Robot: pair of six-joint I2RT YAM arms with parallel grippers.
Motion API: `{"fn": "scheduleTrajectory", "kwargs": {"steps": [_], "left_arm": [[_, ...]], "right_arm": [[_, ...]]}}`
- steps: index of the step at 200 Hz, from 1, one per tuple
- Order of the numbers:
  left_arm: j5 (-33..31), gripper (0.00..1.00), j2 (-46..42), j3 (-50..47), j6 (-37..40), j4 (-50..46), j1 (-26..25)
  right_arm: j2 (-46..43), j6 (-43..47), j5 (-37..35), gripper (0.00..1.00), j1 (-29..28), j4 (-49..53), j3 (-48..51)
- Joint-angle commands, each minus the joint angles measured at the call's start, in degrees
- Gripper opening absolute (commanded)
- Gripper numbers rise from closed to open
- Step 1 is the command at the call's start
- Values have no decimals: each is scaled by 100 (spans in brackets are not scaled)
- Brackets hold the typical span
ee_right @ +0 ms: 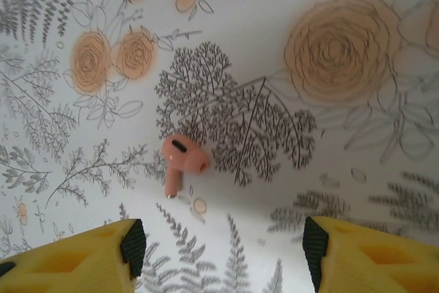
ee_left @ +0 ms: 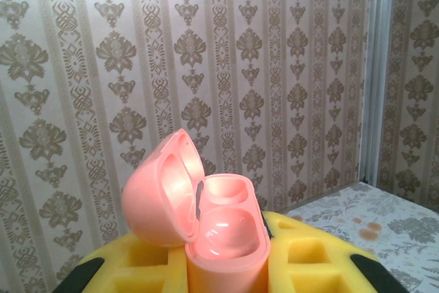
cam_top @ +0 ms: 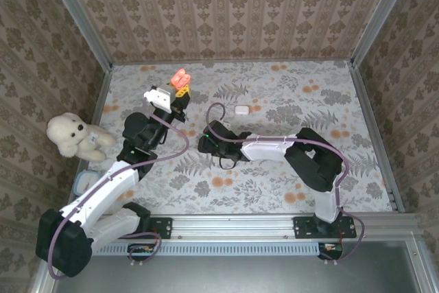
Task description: Insert the wireless bluetooth earbuds into the charging case
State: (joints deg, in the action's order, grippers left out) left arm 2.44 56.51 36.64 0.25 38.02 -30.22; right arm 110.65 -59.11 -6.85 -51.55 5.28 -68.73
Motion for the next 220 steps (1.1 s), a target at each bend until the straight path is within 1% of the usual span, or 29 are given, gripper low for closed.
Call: {"fn": "scheduleTrajectory", "kwargs": {"steps": [1, 34, 51, 55, 67, 101, 128, 173, 220], "left_arm": [[-311, 0, -35, 2, -30, 135, 117], [-414, 0, 32, 88, -268, 118, 337], [-423, 0, 25, 92, -366, 135, 367], [-418, 0, 21, 93, -380, 143, 534], [-407, 0, 26, 93, -448, 169, 618], [-310, 0, 36, 63, -594, 247, 805], [-248, 0, 57, 45, -680, 318, 903], [-210, 0, 123, 18, -786, 411, 947], [-223, 0, 132, 0, -825, 427, 969]], "right_arm": [[148, -793, -477, 66, -130, 1740, -610], [625, -1375, -921, 66, -234, 2745, -1525], [856, -1595, -1005, 66, -233, 2912, -1816], [918, -1617, -1022, 66, -241, 2945, -1894], [1072, -1671, -1117, 66, -255, 3129, -2159], [1451, -1553, -1286, 65, -277, 3436, -2754], [1572, -1503, -1327, 65, -290, 3461, -2919], [1832, -1325, -1347, 64, -334, 3512, -3322], [2385, -1244, -1336, 63, -338, 4085, -4107]]}}
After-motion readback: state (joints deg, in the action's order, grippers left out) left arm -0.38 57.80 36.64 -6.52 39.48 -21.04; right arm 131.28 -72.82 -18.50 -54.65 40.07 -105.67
